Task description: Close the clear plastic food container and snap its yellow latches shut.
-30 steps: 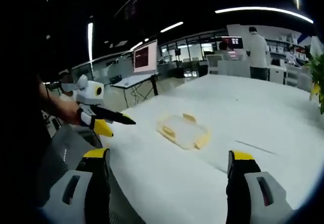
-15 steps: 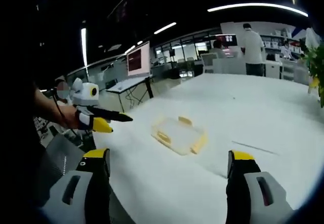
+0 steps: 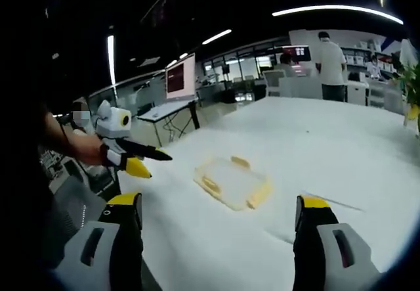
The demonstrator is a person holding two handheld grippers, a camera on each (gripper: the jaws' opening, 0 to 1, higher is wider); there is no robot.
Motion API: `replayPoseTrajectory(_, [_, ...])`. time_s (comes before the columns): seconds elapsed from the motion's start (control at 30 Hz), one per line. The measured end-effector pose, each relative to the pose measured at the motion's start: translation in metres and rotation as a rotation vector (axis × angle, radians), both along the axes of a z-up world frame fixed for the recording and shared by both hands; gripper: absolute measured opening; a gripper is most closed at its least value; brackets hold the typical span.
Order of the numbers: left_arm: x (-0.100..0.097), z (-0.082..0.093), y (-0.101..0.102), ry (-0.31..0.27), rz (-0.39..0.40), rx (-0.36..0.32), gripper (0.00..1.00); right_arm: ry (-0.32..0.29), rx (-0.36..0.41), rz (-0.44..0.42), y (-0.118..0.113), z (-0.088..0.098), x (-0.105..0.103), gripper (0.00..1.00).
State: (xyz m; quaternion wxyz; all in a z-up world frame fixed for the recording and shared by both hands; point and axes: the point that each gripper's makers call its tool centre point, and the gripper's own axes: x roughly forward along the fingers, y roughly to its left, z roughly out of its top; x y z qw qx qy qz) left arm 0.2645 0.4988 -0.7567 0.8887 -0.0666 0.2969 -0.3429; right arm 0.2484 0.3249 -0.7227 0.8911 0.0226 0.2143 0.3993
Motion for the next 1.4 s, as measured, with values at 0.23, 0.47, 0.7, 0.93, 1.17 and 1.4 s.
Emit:
replayPoseTrajectory(0.23, [0.002,-0.009,0.002,0.006,-0.028,0.047,0.74,0.008,-0.052,0.024,-0.003,-0.01,0.007,0.93])
replayPoseTrajectory(0.47, [0.009,-0.013,0.001,0.007,-0.065,0.079,0.77,0.035,-0.096,0.065,-0.002,-0.021,0.011,0.84])
replayPoseTrajectory(0.7, [0.024,-0.014,0.0,-0.008,-0.127,0.118,0.77,0.028,-0.123,0.087,-0.002,-0.023,0.023,0.75])
replayPoseTrajectory(0.93, [0.039,-0.02,0.002,-0.004,-0.192,0.161,0.76,0.01,-0.141,0.092,-0.002,-0.021,0.039,0.75])
replayPoseTrajectory(1.17, [0.046,-0.019,0.003,-0.014,-0.233,0.187,0.74,0.004,-0.194,0.139,0.003,-0.028,0.045,0.71])
replayPoseTrajectory(1.4, [0.05,-0.024,0.005,-0.017,-0.282,0.22,0.73,0.01,-0.222,0.164,0.004,-0.031,0.054,0.67])
